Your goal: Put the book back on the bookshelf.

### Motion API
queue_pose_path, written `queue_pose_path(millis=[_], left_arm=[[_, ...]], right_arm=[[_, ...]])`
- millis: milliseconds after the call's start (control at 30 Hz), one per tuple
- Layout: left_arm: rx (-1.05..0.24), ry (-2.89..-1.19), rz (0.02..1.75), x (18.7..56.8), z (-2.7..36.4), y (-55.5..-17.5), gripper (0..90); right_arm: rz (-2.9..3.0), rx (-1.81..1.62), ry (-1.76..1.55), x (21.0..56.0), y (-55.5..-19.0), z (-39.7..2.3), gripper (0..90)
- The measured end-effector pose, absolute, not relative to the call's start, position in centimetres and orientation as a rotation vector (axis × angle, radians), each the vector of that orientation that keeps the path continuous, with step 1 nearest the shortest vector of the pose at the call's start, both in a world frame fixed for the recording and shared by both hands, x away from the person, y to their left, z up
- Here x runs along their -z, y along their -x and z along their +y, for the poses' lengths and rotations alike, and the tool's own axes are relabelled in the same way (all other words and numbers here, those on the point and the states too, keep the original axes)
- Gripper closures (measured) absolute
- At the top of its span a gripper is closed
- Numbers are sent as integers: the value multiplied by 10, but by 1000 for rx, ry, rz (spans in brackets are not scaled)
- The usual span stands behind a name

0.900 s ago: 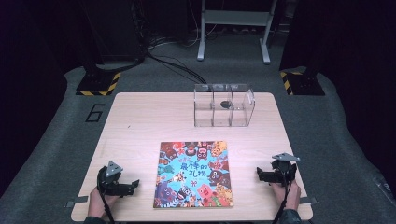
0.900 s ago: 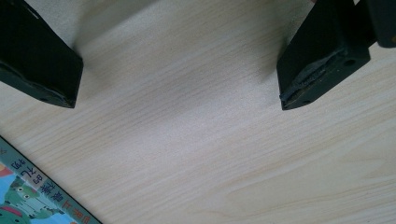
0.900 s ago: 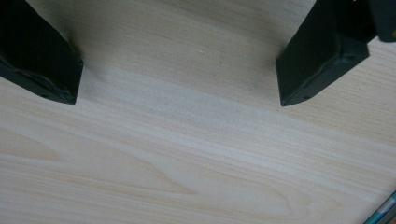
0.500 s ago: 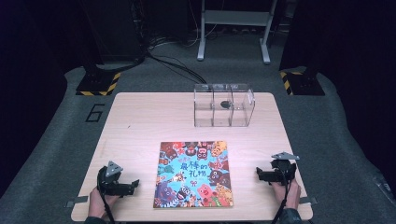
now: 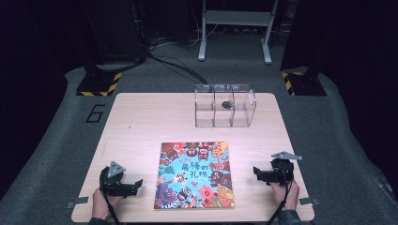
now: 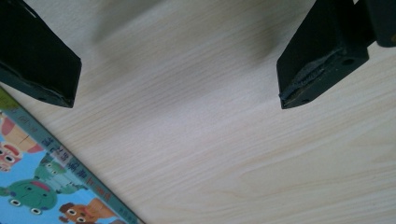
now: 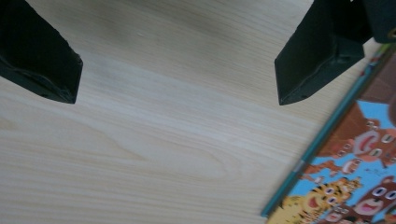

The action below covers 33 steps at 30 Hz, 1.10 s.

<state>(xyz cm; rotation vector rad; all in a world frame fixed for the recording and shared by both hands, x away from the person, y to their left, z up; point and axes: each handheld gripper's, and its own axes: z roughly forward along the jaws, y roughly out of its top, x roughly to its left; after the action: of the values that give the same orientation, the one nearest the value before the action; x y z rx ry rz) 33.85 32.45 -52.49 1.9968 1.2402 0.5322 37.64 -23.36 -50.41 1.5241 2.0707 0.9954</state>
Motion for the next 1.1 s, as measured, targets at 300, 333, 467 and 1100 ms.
queue_pose_path(millis=[300, 333, 467, 1100], left_arm=[[-514, -2039, 1190, 520, 308, -345, 0], [-519, -2033, 1186, 520, 307, -345, 0], [-507, -2046, 1179, 522, 300, -347, 0], [-470, -2078, 1156, 530, 281, -355, 1]], right_arm=[[2163, -1033, -1429, 488, -379, -198, 11], [2169, -1041, -1423, 487, -379, -195, 12], [2219, -1054, -1405, 487, -383, -182, 19], [2439, -962, -1370, 507, -408, -132, 78]])
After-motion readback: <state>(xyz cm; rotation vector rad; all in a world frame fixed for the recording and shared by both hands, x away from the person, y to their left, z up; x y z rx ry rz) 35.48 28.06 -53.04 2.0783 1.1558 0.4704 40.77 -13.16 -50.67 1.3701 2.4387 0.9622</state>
